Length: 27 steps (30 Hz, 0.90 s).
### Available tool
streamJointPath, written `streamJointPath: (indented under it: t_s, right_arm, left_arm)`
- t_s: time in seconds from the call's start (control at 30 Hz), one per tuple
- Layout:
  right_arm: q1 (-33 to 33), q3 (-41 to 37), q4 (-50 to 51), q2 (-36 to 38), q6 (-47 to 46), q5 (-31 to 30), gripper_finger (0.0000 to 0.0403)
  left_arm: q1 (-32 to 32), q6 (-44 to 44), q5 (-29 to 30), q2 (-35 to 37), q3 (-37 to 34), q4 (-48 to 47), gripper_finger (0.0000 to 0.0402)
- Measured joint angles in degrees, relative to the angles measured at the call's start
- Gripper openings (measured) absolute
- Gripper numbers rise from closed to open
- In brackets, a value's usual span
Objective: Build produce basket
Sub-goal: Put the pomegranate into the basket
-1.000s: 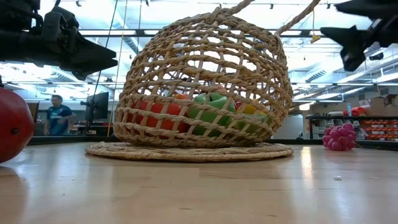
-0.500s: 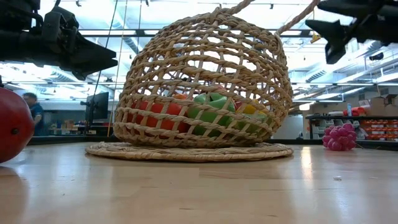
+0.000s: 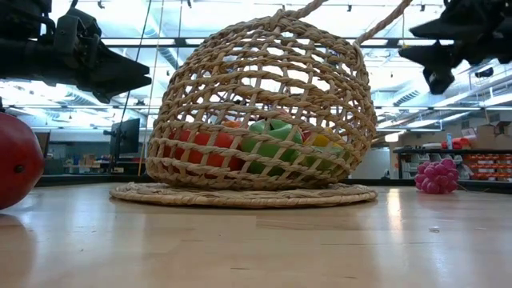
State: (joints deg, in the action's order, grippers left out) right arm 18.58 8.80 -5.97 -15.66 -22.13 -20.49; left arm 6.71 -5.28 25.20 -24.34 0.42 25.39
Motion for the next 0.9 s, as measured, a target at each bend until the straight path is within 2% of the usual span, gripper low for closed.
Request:
streamJointPath:
  t_s: [0.57,0.9]
  right_arm:
    - [1.78,-2.8,0.64,-0.04,-0.6,0.86,0.0166]
    - [1.78,-2.82,16.57,-0.09,1.33,2.19,0.0166]
  left_arm:
    - [0.0,0.0,-0.01,-0.02,-0.01,-0.01,0.0193]
    - [-0.01,-0.02,0.01,0.0,-0.01,0.0,0.0195]
